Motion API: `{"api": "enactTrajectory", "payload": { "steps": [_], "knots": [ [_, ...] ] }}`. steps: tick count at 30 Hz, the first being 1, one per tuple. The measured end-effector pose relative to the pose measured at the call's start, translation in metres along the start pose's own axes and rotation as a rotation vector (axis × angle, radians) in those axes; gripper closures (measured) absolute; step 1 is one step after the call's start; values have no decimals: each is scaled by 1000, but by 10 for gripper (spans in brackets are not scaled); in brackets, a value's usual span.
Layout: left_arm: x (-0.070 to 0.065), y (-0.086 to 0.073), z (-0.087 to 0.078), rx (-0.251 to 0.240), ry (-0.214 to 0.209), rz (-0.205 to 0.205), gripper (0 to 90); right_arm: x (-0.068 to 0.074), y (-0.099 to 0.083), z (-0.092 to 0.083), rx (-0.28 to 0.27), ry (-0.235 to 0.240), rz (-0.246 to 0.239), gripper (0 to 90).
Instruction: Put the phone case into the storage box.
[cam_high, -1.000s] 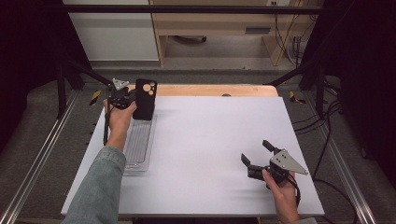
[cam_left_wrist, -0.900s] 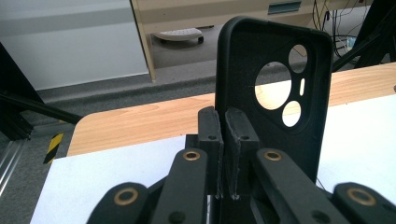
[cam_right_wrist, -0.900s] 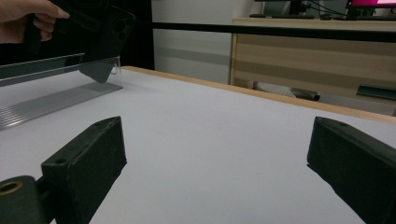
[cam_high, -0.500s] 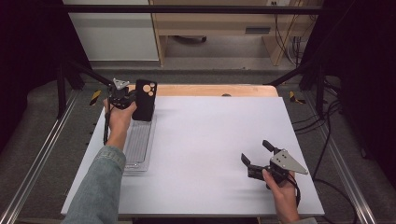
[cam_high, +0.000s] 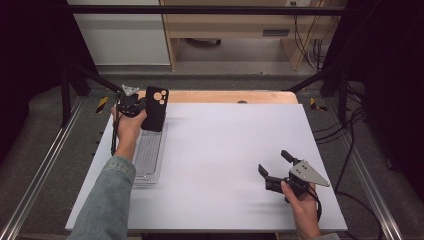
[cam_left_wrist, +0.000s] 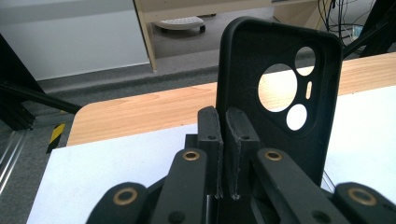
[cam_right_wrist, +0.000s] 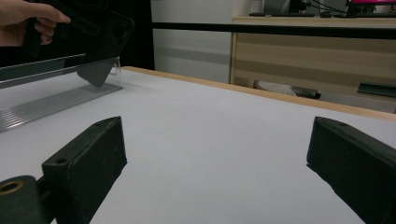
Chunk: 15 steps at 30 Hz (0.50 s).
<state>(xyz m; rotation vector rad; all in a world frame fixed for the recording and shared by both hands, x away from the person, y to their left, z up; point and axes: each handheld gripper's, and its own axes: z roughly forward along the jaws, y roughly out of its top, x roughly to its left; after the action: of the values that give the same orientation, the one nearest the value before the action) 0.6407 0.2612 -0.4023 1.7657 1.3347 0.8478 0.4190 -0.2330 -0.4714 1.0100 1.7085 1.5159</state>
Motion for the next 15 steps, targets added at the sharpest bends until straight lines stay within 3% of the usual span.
{"api": "enactTrajectory", "payload": {
  "steps": [15],
  "knots": [
    [0, -1, 0, 13, -2, 11, 852, 0, 0, 0, -1, 0, 1, 49]
  ]
}}
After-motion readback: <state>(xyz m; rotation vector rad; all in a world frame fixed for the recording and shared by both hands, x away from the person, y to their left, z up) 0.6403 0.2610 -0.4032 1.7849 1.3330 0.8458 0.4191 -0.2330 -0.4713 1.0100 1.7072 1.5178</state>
